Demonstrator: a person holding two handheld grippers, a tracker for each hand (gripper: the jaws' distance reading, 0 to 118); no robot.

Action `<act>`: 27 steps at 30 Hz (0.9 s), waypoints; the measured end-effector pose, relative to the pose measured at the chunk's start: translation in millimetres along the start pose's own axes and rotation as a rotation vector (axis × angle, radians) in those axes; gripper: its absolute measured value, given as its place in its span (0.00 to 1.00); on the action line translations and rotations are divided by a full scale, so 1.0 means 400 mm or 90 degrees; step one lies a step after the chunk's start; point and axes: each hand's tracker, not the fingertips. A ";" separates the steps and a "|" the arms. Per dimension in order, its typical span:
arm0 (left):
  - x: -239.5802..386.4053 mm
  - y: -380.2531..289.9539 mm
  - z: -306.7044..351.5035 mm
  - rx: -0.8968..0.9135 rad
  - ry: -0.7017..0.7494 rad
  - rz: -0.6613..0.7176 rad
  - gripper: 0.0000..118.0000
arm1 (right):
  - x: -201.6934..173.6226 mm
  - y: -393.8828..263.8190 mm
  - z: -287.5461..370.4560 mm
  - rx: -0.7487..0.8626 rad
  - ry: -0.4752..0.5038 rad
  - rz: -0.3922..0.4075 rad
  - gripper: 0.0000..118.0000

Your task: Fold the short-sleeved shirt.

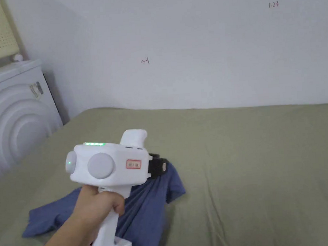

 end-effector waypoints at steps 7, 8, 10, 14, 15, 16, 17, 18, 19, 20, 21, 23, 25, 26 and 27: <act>0.547 0.099 -0.256 -0.035 -0.232 -0.148 0.00 | 0.061 -0.025 0.156 0.043 -0.041 -0.054 0.00; 0.632 0.086 -0.292 -0.046 -0.273 -0.157 0.00 | 0.071 -0.034 0.174 0.043 -0.050 -0.059 0.00; 0.779 0.050 -0.356 -0.074 -0.337 -0.170 0.00 | 0.090 -0.052 0.200 0.037 -0.070 -0.066 0.00; 1.008 -0.064 -0.462 -0.141 -0.414 -0.191 0.00 | 0.119 -0.085 0.231 0.031 -0.092 -0.079 0.00; 1.041 -0.089 -0.482 -0.157 -0.414 -0.203 0.00 | 0.123 -0.091 0.235 0.030 -0.096 -0.083 0.00; 1.063 -0.115 -0.505 -0.182 -0.402 -0.216 0.01 | 0.126 -0.096 0.242 0.028 -0.101 -0.085 0.00; 1.076 -0.138 -0.524 -0.197 -0.384 -0.222 0.17 | 0.131 -0.101 0.249 0.030 -0.104 -0.087 0.00; 1.077 -0.154 -0.535 -0.199 -0.358 -0.220 0.50 | 0.134 -0.103 0.255 0.033 -0.104 -0.089 0.01; 1.059 -0.164 -0.536 -0.192 -0.338 -0.201 0.85 | 0.138 -0.107 0.263 0.037 -0.104 -0.090 0.01; 1.040 -0.162 -0.541 -0.181 -0.313 -0.162 0.85 | 0.140 -0.109 0.268 0.043 -0.105 -0.090 0.01; 1.021 -0.158 -0.540 -0.200 -0.298 -0.128 0.94 | 0.146 -0.110 0.270 0.045 -0.107 -0.091 0.01; 0.941 -0.126 -0.486 -0.199 -0.344 -0.048 0.97 | 0.151 -0.103 0.273 0.042 -0.116 -0.086 0.01; 0.863 -0.057 -0.394 -0.192 -0.331 -0.038 0.96 | 0.156 -0.087 0.279 0.050 -0.128 -0.076 0.01; 0.820 -0.033 -0.327 -0.169 -0.287 -0.040 0.96 | 0.157 -0.077 0.284 0.056 -0.129 -0.074 0.01; 0.780 -0.019 -0.259 -0.142 -0.242 -0.050 0.96 | 0.158 -0.069 0.289 0.063 -0.129 -0.073 0.01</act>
